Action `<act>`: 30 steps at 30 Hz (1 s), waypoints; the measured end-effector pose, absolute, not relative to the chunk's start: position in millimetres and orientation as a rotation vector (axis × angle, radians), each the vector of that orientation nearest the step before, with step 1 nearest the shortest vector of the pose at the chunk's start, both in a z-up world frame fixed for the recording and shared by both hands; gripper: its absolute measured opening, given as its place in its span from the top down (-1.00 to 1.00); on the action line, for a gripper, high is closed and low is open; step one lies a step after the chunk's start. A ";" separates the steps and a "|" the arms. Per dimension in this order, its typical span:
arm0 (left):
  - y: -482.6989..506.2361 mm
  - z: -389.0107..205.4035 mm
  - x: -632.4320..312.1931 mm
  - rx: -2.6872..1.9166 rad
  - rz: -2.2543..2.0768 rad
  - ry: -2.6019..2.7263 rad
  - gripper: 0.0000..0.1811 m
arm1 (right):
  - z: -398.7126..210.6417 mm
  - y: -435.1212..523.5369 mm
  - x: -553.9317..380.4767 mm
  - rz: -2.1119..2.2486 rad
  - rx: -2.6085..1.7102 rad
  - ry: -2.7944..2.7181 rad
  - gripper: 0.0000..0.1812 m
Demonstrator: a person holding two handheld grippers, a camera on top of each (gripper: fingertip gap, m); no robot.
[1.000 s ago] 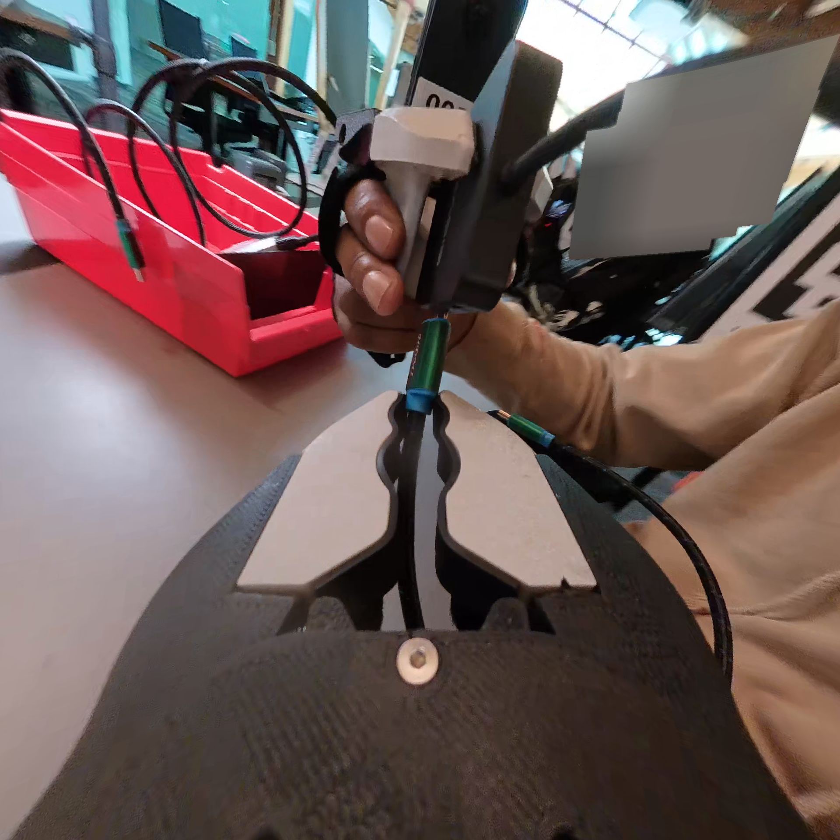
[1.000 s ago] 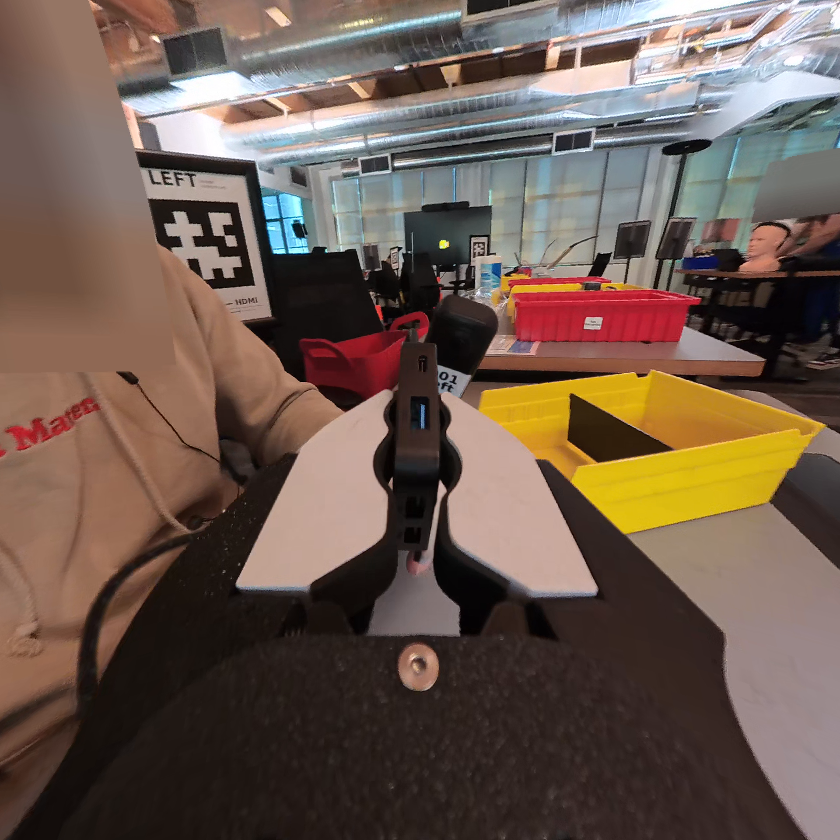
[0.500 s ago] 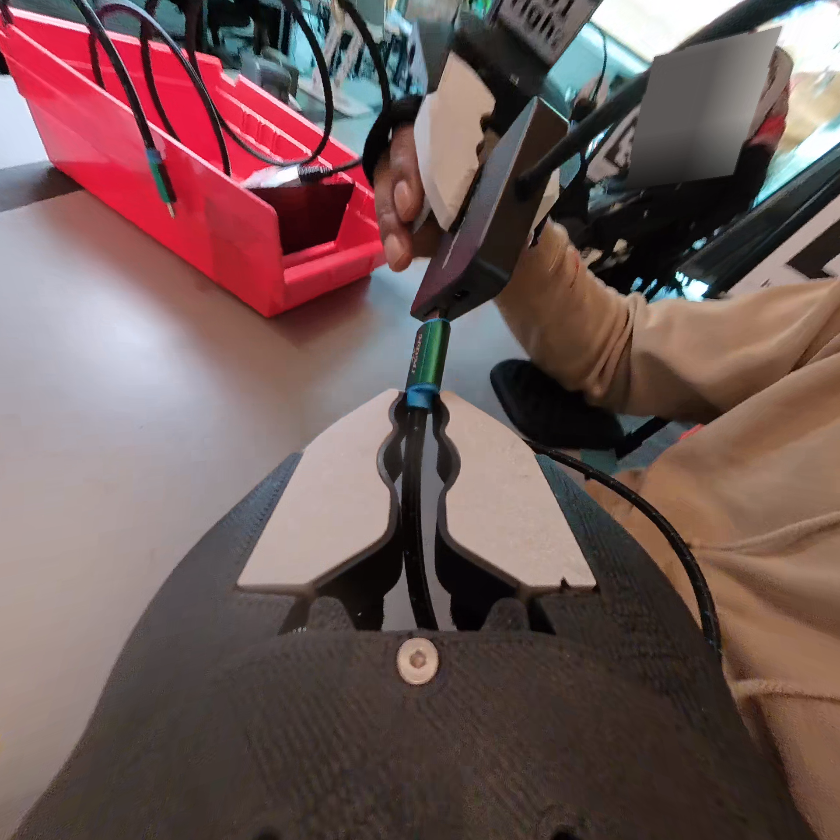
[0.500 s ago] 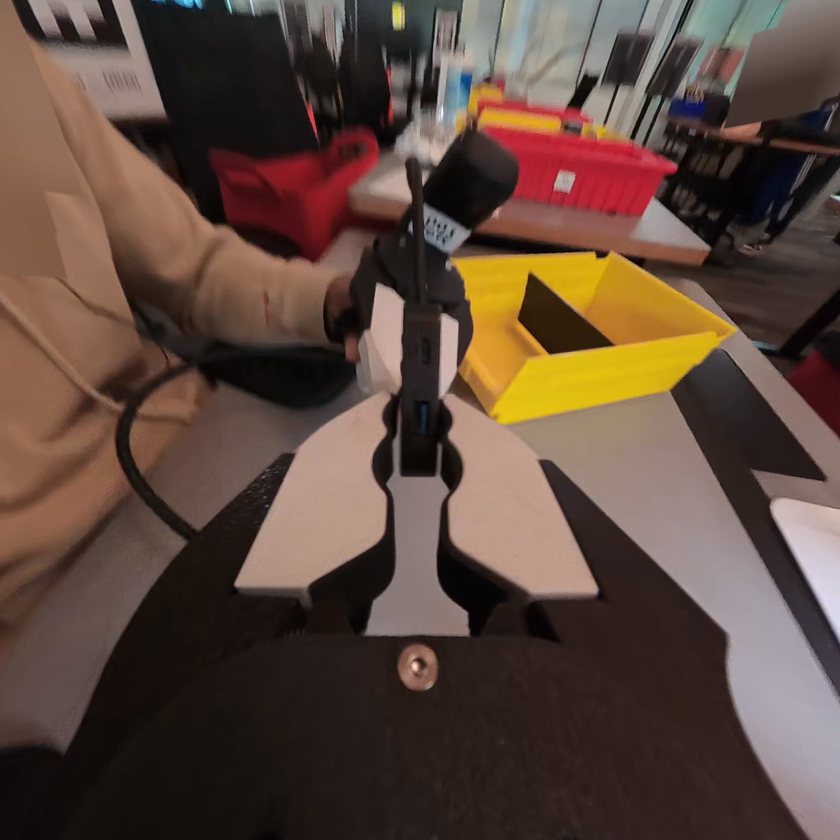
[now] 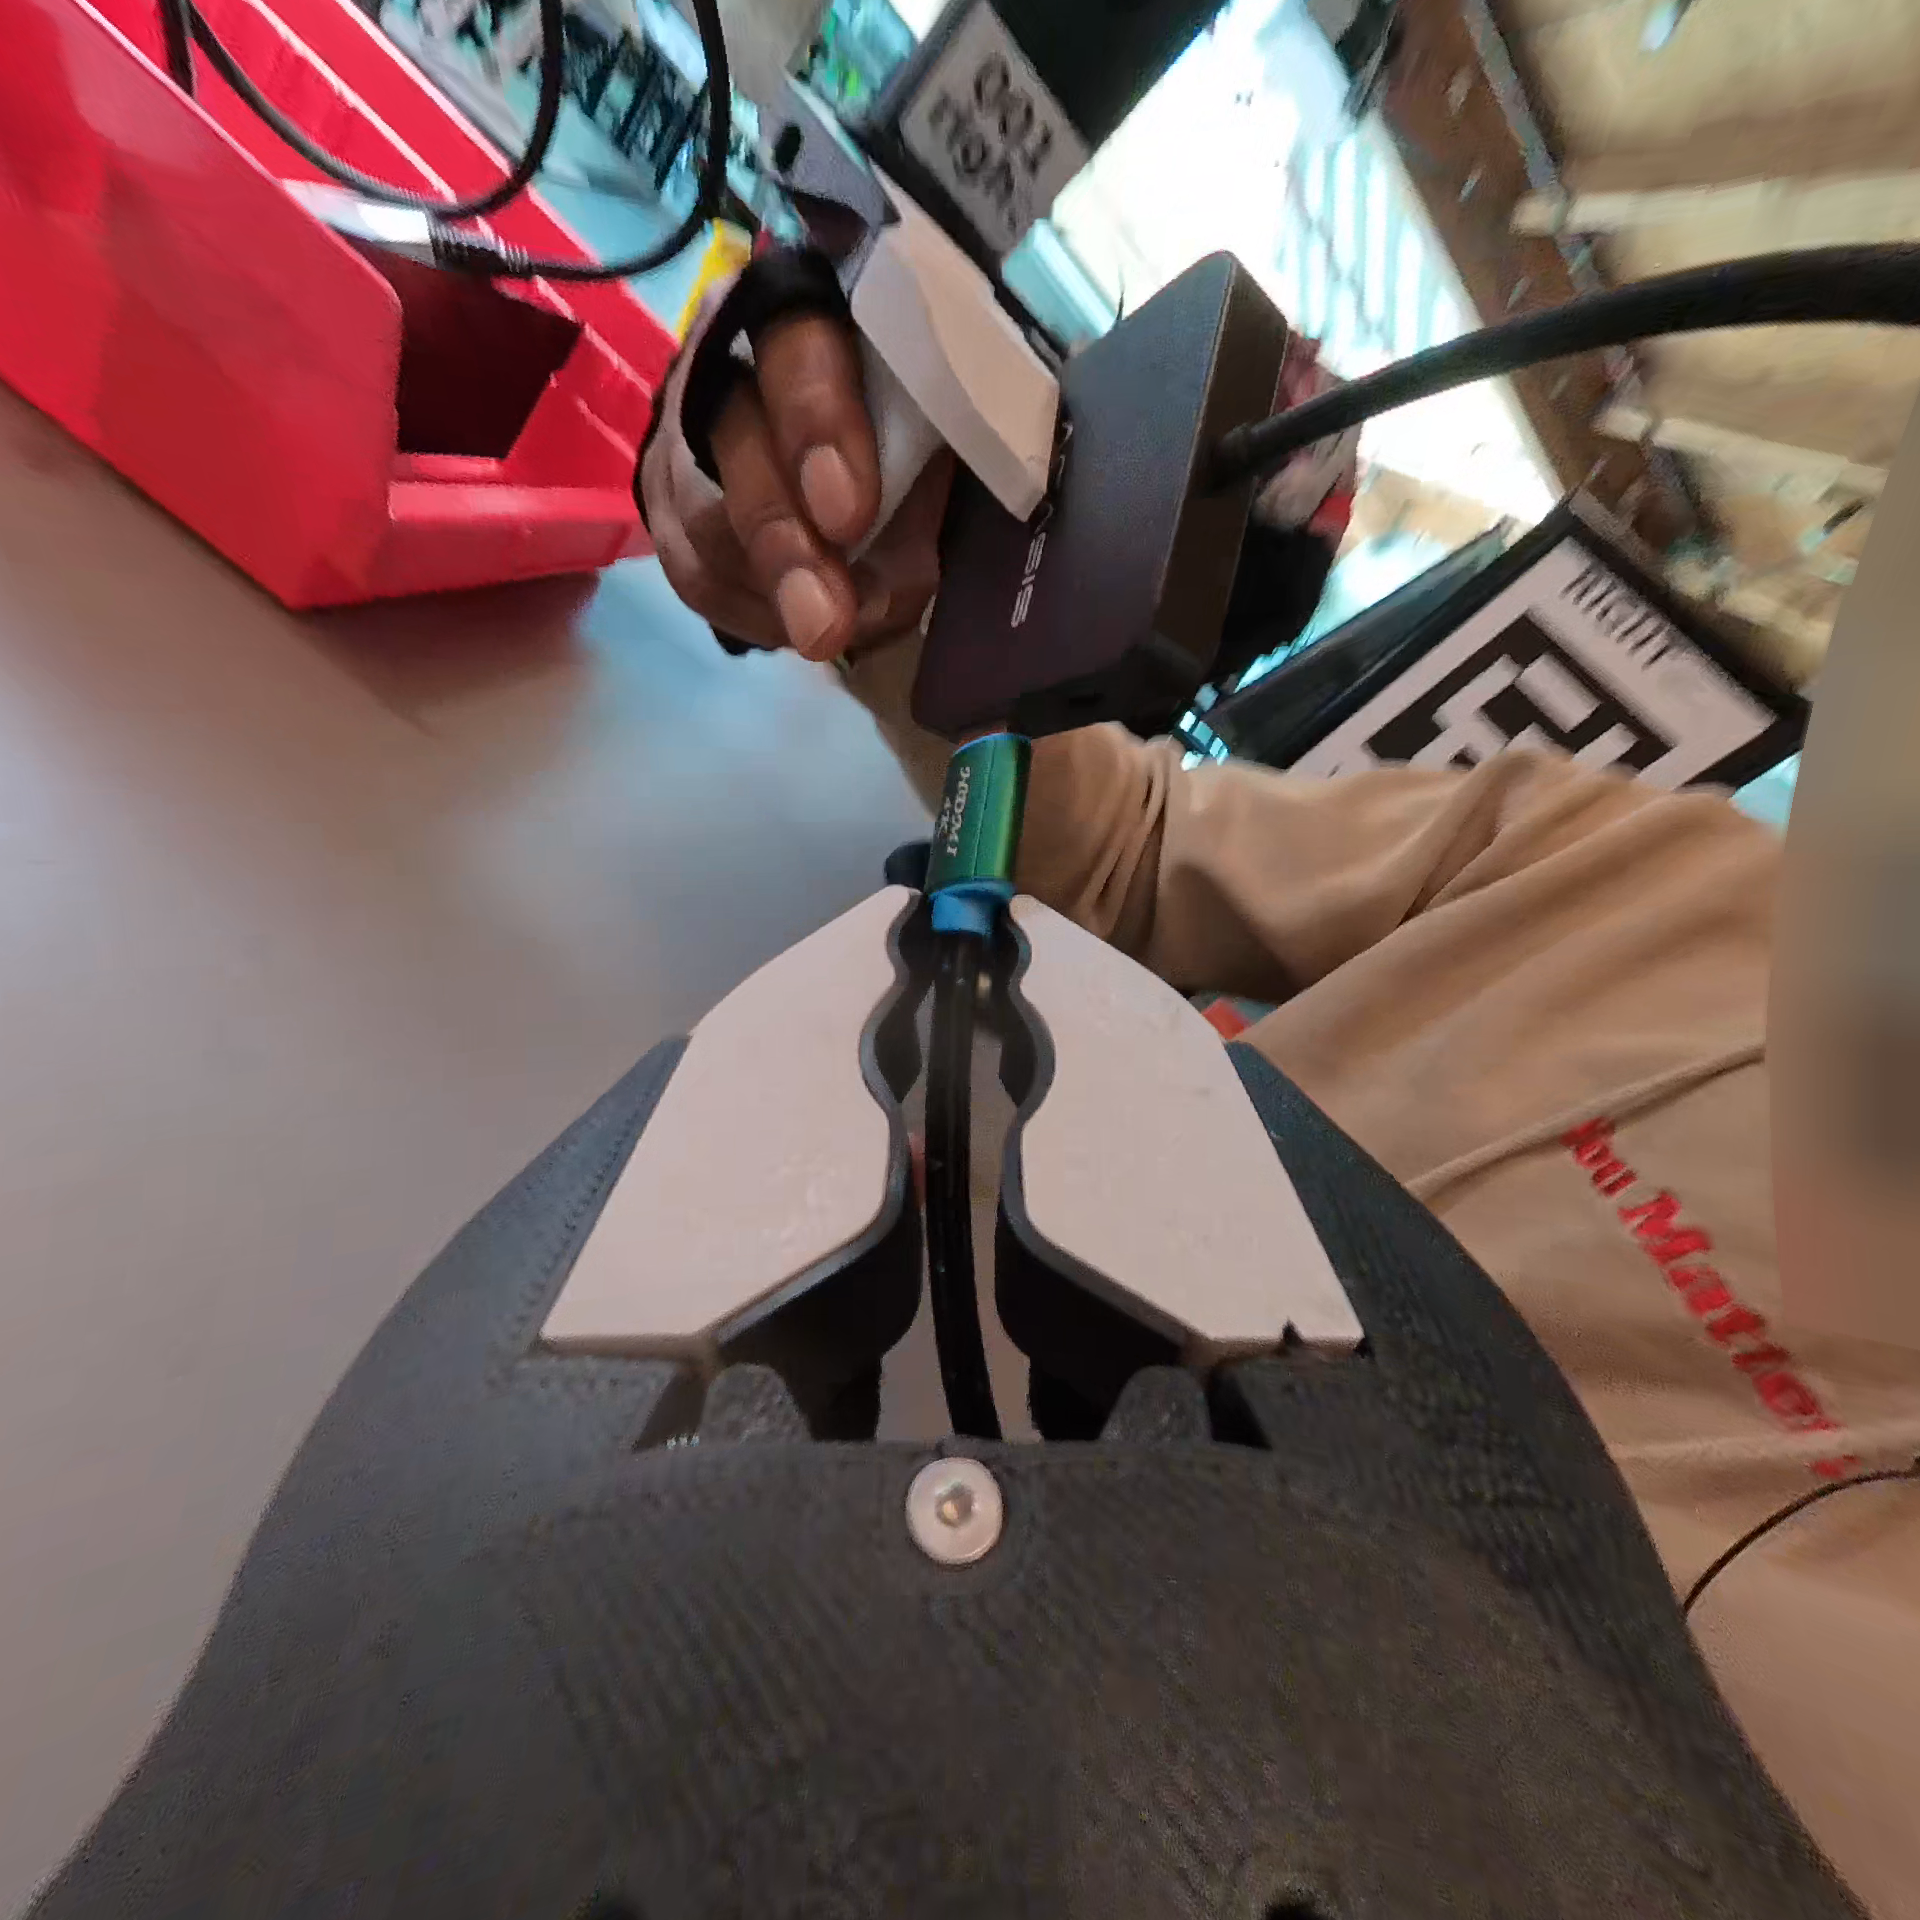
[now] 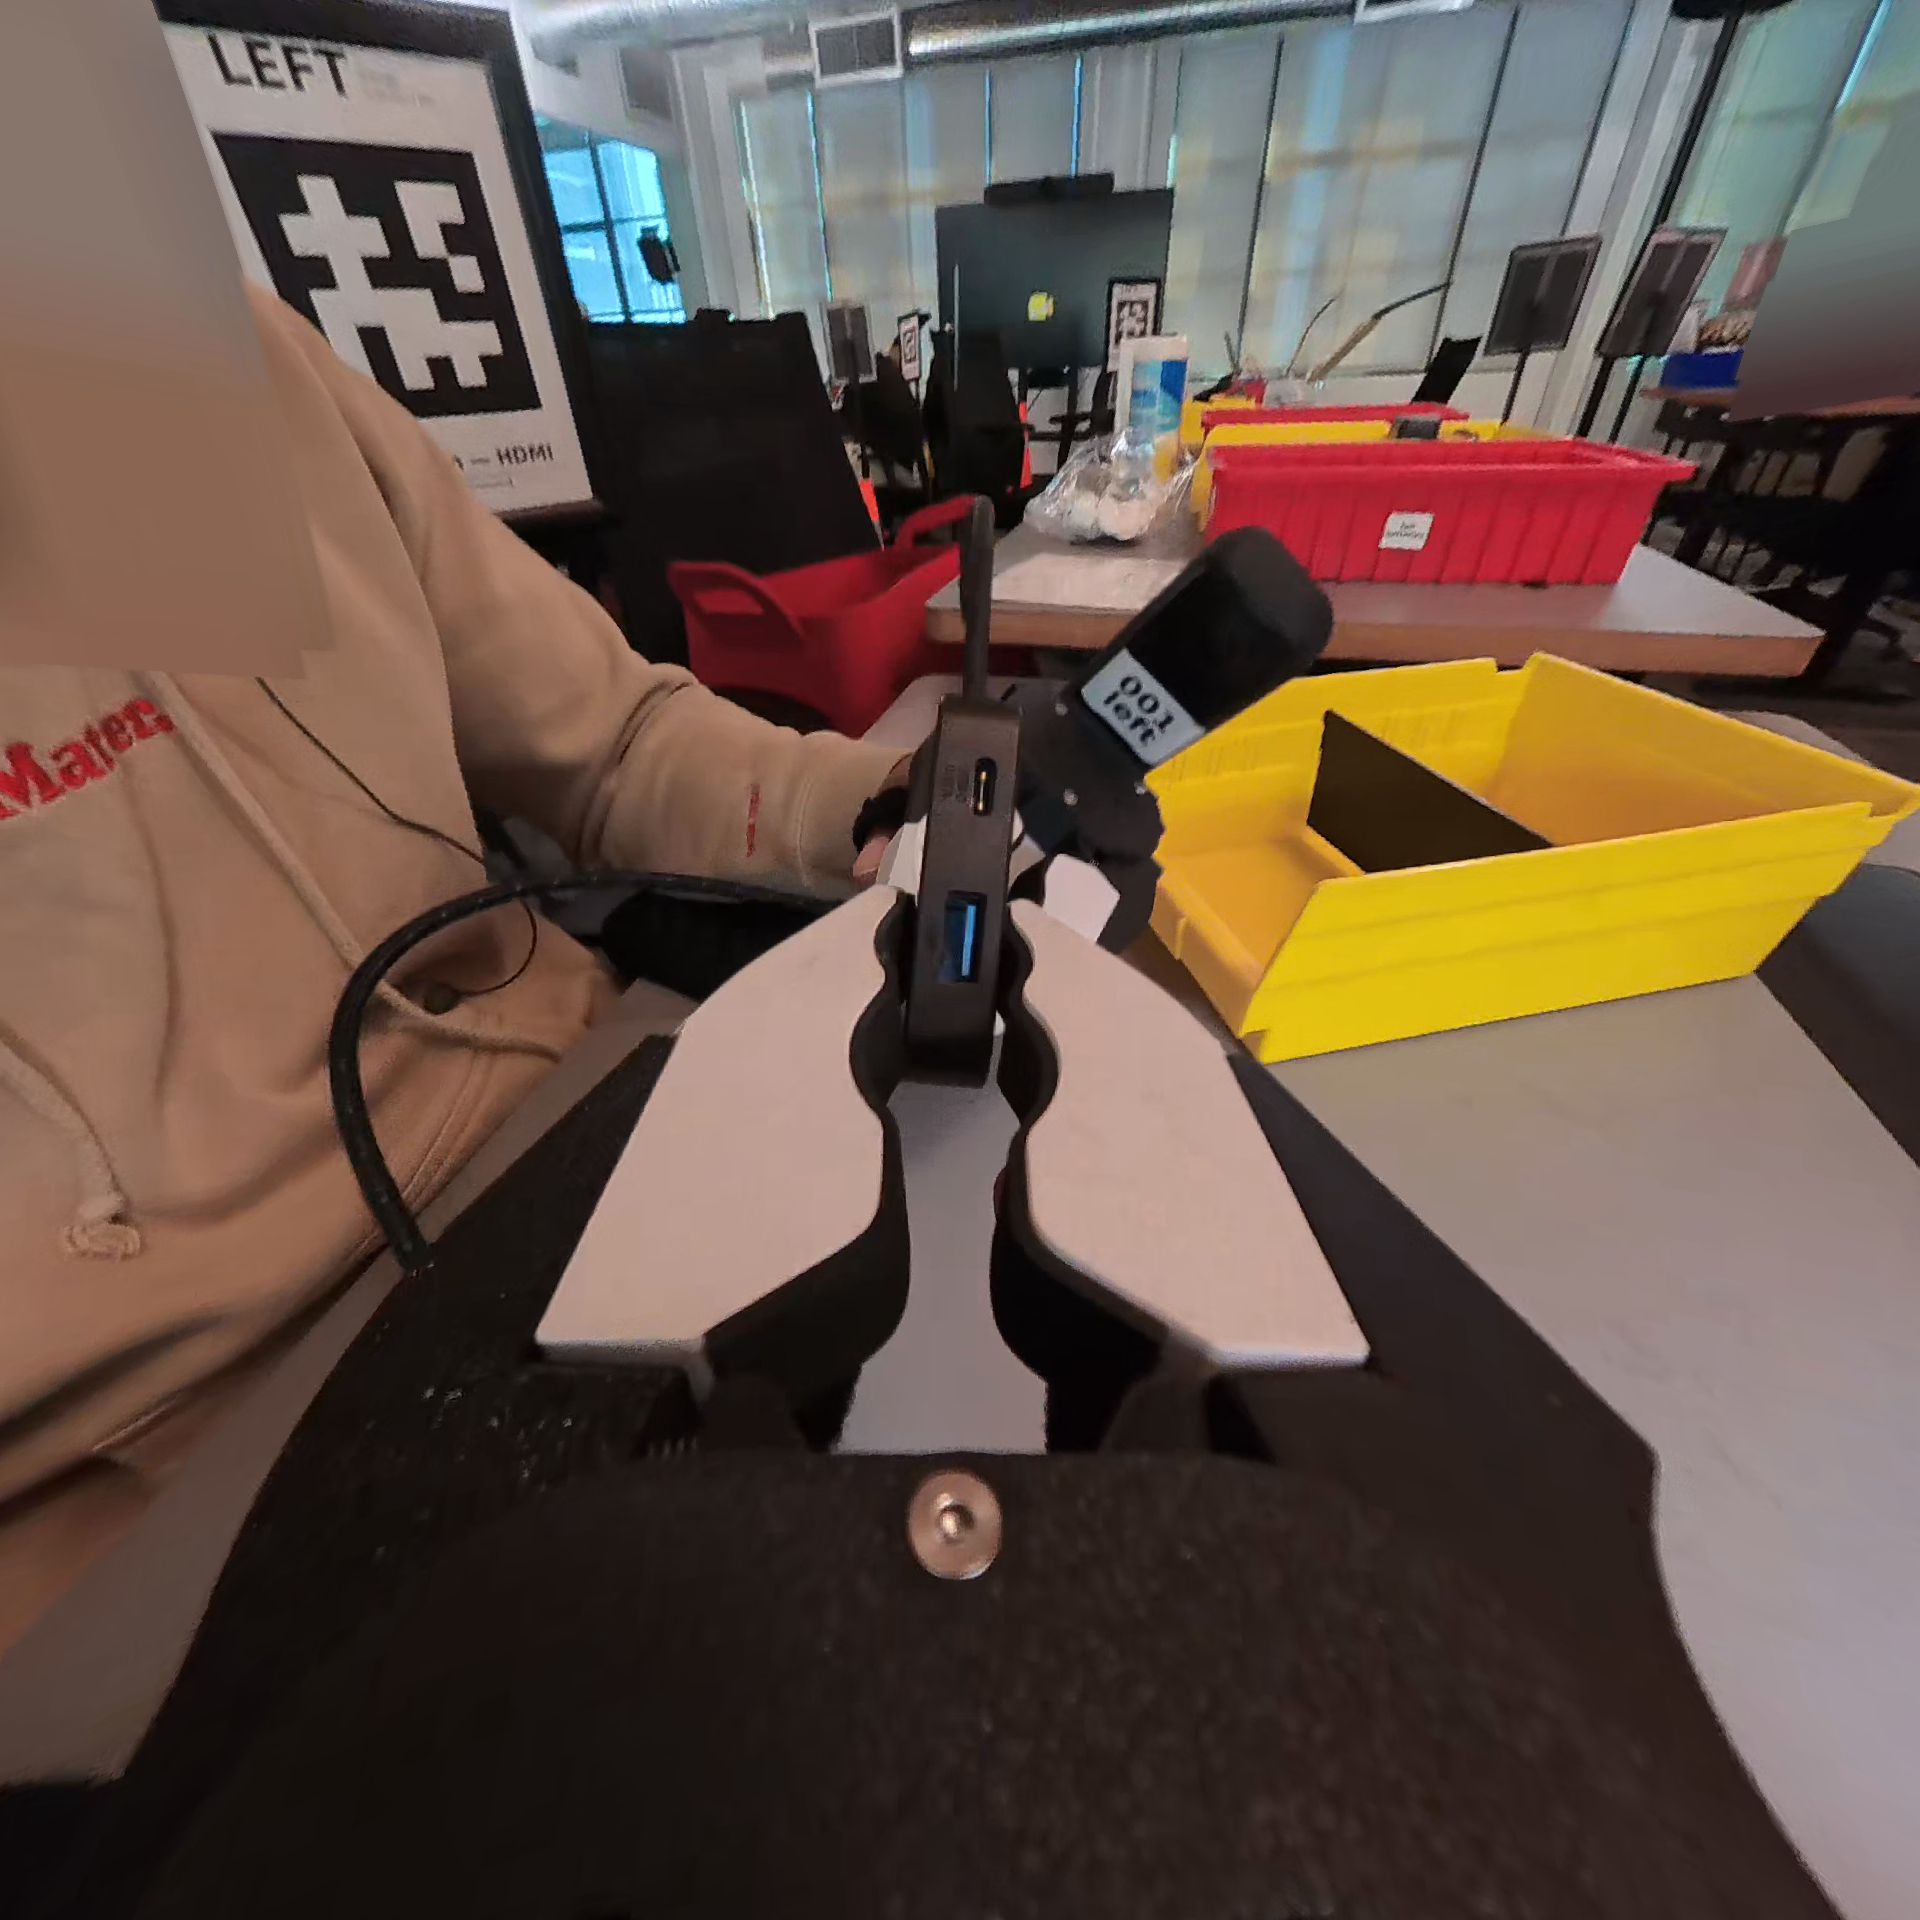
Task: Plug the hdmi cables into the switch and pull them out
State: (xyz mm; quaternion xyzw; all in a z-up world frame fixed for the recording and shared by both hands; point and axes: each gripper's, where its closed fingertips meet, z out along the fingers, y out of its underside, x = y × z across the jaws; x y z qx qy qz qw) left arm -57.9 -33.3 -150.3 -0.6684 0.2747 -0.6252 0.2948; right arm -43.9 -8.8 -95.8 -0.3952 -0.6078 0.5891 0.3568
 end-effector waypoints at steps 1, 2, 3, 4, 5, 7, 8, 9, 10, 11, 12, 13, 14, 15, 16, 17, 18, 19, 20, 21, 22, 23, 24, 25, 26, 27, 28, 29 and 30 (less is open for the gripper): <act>-28.7 -144.5 -60.0 -1.752 -1.703 0.669 0.87 | -92.1 -3.6 -45.2 1.501 -1.025 -1.529 0.84; -25.1 -138.5 -62.4 -1.724 -1.732 0.625 0.88 | -88.6 2.2 -47.0 1.484 -1.032 -1.484 0.84; -23.5 -136.2 -63.7 -1.720 -1.726 0.617 0.87 | -85.6 5.0 -48.5 1.490 -1.034 -1.450 0.84; -23.4 -135.6 -64.6 -1.720 -1.707 0.622 0.88 | -84.2 5.6 -49.9 1.500 -1.042 -1.437 0.84; -24.8 -134.1 -65.2 -1.712 -1.717 0.619 0.87 | -83.2 4.3 -50.5 1.511 -1.042 -1.438 0.84; -28.3 -134.5 -65.0 -1.713 -1.745 0.622 0.87 | -82.2 1.6 -51.6 1.568 -1.041 -1.423 0.84; -29.1 -139.4 -64.7 -1.738 -1.720 0.648 0.88 | -85.6 0.2 -51.9 1.583 -1.049 -1.437 0.84; -30.0 -143.1 -64.5 -1.760 -1.705 0.669 0.88 | -91.1 -0.6 -51.5 1.577 -1.064 -1.466 0.84; -31.8 -145.1 -64.0 -1.774 -1.705 0.691 0.88 | -96.0 -2.5 -50.3 1.578 -1.078 -1.501 0.84; -34.1 -146.3 -63.0 -1.781 -1.705 0.713 0.88 | -98.4 -4.3 -48.9 1.593 -1.088 -1.519 0.84; -36.2 -148.2 -61.6 -1.792 -1.702 0.734 0.88 | -100.1 -5.2 -48.2 1.603 -1.093 -1.530 0.84; -37.4 -150.9 -60.0 -1.805 -1.701 0.745 0.88 | -102.7 -5.7 -48.3 1.604 -1.100 -1.542 0.84; -38.4 -154.9 -58.7 -1.821 -1.700 0.756 0.88 | -106.4 -6.1 -49.5 1.597 -1.110 -1.556 0.84; -39.9 -158.5 -57.2 -1.835 -1.702 0.769 0.89 | -108.7 -6.7 -50.0 1.606 -1.115 -1.565 0.84; -41.9 -161.7 -55.3 -1.847 -1.696 0.791 0.89 | -111.1 -7.7 -49.7 1.615 -1.119 -1.576 0.84; -44.6 -165.2 -53.3 -1.862 -1.680 0.823 0.89 | -113.6 -9.2 -48.7 1.626 -1.126 -1.594 0.84; -46.8 -168.9 -51.1 -1.876 -1.658 0.856 0.89 | -116.8 -11.1 -47.3 1.628 -1.138 -1.623 0.84; -47.9 -172.1 -49.3 -1.888 -1.642 0.874 0.88 | -119.6 -12.3 -45.7 1.624 -1.152 -1.650 0.84; -46.7 -174.8 -48.6 -1.900 -1.625 0.875 0.88 | -122.4 -11.8 -44.5 1.602 -1.174 -1.675 0.84; -44.0 -177.5 -49.2 -1.916 -1.597 0.874 0.88 | -125.2 -9.2 -44.1 1.560 -1.201 -1.695 0.85; -42.1 -179.7 -50.7 -1.928 -1.566 0.884 0.88 | -127.9 -7.3 -43.9 1.516 -1.215 -1.713 0.84; -41.0 -181.3 -52.6 -1.934 -1.531 0.898 0.88 | -130.2 -7.6 -43.5 1.487 -1.221 -1.736 0.85; -39.2 -182.4 -54.5 -1.936 -1.498 0.901 0.88 | -132.9 -8.2 -42.6 1.454 -1.227 -1.761 0.85; -36.8 -184.0 -56.4 -1.946 -1.466 0.894 0.88 | -136.2 -6.5 -42.0 1.394 -1.233 -1.786 0.85; -34.6 -186.0 -58.0 -1.957 -1.439 0.890 0.88 | -139.7 -3.6 -41.3 1.320 -1.239 -1.807 0.83; -33.5 -187.6 -58.7 -1.963 -1.423 0.889 0.88 | -139.6 -2.1 -40.8 1.275 -1.243 -1.811 0.77; -33.5 -189.9 -58.5 -1.970 -1.415 0.895 0.88 | -136.2 -4.1 -39.5 1.277 -1.240 -1.813 0.67; -34.5 -193.0 -57.7 -1.978 -1.406 0.912 0.88 | -133.8 -6.1 -38.7 1.277 -1.250 -1.817 0.58; -34.6 -195.0 -56.2 -1.978 -1.394 0.921 0.88 | -135.1 -6.5 -38.2 1.241 -1.264 -1.833 0.52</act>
